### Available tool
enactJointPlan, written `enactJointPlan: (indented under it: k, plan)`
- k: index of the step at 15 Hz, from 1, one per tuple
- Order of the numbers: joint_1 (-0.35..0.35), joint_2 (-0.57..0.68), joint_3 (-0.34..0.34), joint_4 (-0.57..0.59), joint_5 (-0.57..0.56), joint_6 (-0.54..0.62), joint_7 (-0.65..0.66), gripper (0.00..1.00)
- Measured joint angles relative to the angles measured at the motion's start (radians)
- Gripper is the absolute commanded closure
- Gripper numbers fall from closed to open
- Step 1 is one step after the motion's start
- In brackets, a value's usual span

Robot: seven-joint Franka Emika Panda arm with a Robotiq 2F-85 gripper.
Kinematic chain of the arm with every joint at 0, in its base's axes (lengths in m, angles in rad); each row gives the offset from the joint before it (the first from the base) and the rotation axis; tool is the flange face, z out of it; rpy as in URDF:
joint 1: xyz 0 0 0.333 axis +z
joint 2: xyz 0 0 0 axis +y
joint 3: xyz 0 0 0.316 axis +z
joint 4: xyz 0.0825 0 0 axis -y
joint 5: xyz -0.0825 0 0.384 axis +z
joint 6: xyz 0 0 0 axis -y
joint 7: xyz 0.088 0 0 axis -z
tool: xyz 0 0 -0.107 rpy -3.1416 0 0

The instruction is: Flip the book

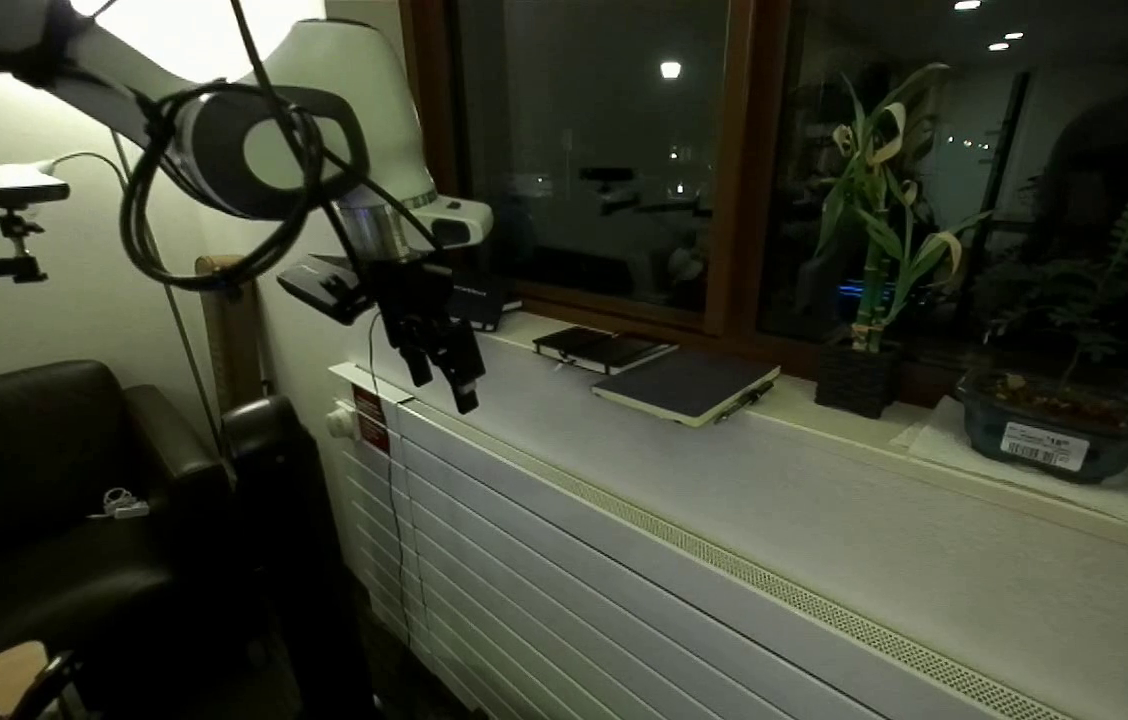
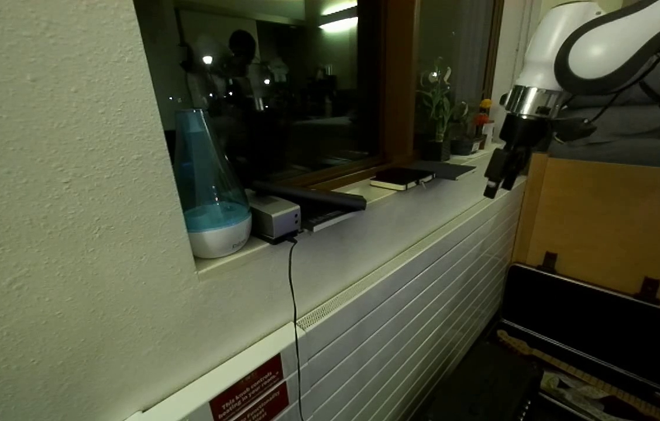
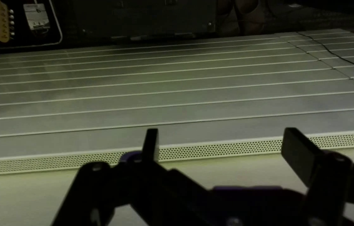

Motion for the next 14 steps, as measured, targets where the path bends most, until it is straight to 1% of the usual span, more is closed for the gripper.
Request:
enactJointPlan:
  k: [3,6,10,14]
  plan:
    - [0.037,0.083,0.047,0.055,-0.020,0.035,-0.028,0.00]
    - [0.065,0.118,0.083,0.098,-0.066,0.049,-0.076,0.00]
    - [0.080,0.135,0.102,0.150,-0.133,0.066,-0.171,0.00]
    - [0.083,0.171,0.109,0.162,-0.206,0.139,-0.278,0.00]
